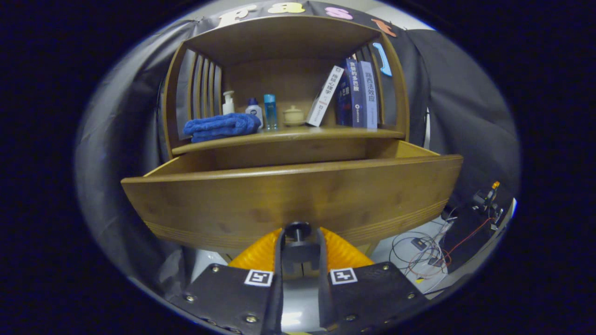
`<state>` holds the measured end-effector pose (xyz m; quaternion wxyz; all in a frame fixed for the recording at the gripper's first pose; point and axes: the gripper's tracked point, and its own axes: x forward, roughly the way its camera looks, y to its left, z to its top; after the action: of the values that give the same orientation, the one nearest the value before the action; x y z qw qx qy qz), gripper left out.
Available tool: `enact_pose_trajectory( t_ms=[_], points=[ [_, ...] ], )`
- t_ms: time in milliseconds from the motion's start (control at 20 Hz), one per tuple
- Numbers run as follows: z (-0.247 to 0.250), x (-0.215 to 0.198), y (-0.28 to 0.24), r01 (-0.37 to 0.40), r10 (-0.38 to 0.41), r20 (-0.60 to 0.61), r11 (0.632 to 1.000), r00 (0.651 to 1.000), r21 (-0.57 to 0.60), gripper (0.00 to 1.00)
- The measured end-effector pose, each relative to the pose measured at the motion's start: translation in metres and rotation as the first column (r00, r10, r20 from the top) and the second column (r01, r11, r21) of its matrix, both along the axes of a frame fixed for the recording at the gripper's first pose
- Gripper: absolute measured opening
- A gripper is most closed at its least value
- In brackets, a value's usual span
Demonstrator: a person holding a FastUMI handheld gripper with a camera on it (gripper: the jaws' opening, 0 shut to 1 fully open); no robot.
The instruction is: Pull open the drawer, take out the items inside it, and place them on the countertop above the cabinet.
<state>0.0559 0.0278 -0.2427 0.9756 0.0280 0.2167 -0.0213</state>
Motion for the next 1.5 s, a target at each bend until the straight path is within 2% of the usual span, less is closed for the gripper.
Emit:
enact_pose_trajectory(
  t_ms=[200,400,550,650,900,1150,1350,1500],
  points=[
    [-0.001,-0.008,0.000,0.015,-0.016,-0.019,1.000,1.000,-0.006,0.31],
    [-0.001,-0.006,0.001,0.002,-0.002,0.004,0.999,1.000,0.043,0.31],
    [-0.012,-0.014,0.011,-0.036,0.038,-0.045,0.998,0.998,0.060,0.52],
    [-0.006,-0.019,0.010,-0.032,0.033,-0.039,0.999,0.999,0.021,0.61],
    [0.046,-0.024,0.014,-0.040,0.039,0.034,0.999,0.999,0.015,0.61],
    [0.123,0.005,0.023,-0.065,0.071,0.162,0.997,0.984,-0.043,0.59],
    [0.129,0.041,0.028,-0.100,0.109,0.095,0.991,0.989,-0.093,0.50],
    [0.115,0.074,0.034,-0.129,0.128,-0.011,0.988,0.992,-0.085,0.50]
  ],
)
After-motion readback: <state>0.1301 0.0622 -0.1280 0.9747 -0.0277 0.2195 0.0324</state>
